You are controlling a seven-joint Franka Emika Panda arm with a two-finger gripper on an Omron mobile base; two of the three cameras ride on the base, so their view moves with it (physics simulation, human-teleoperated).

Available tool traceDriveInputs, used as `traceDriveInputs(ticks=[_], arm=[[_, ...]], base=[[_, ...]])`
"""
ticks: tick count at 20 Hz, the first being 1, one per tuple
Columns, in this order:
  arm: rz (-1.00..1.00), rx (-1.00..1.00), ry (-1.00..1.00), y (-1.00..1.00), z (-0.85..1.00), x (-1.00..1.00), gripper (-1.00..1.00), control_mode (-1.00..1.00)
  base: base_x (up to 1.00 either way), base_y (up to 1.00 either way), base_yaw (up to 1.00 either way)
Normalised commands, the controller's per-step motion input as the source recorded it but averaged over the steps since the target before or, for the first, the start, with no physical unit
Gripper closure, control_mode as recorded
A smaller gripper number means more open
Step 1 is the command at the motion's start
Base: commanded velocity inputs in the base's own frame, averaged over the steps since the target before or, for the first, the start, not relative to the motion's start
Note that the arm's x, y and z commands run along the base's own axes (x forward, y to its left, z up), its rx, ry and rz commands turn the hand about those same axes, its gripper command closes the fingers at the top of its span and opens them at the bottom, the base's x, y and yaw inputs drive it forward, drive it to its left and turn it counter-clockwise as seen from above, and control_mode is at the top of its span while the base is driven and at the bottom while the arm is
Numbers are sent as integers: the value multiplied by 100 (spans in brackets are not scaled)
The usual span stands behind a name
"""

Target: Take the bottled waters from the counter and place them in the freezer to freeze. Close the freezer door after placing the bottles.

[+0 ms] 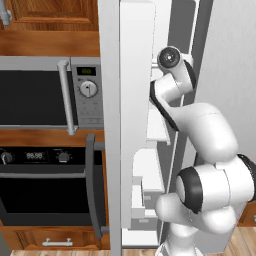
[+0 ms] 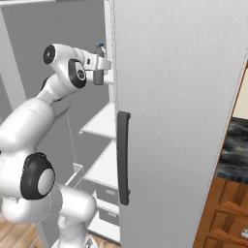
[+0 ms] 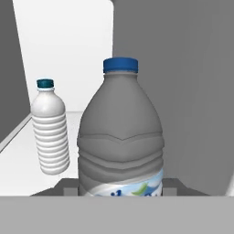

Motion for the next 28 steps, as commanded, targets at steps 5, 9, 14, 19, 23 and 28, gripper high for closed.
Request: traceDriveInputs(ticks=[5, 9, 14, 19, 23, 28], arm=[[0, 0, -4, -3, -3, 42, 100, -100], [0, 0, -5, 0, 0, 42, 100, -100], [1, 0, -1, 0, 0, 33, 100, -100], [5, 2, -3, 13, 0, 20, 100, -100], [2, 0, 0, 0, 0, 28, 100, -100], [2, 0, -6, 0, 0, 43, 100, -100]], base=[[0, 0, 0], [0, 0, 0], [0, 0, 0], [0, 0, 0], [0, 0, 0], [0, 0, 0]])
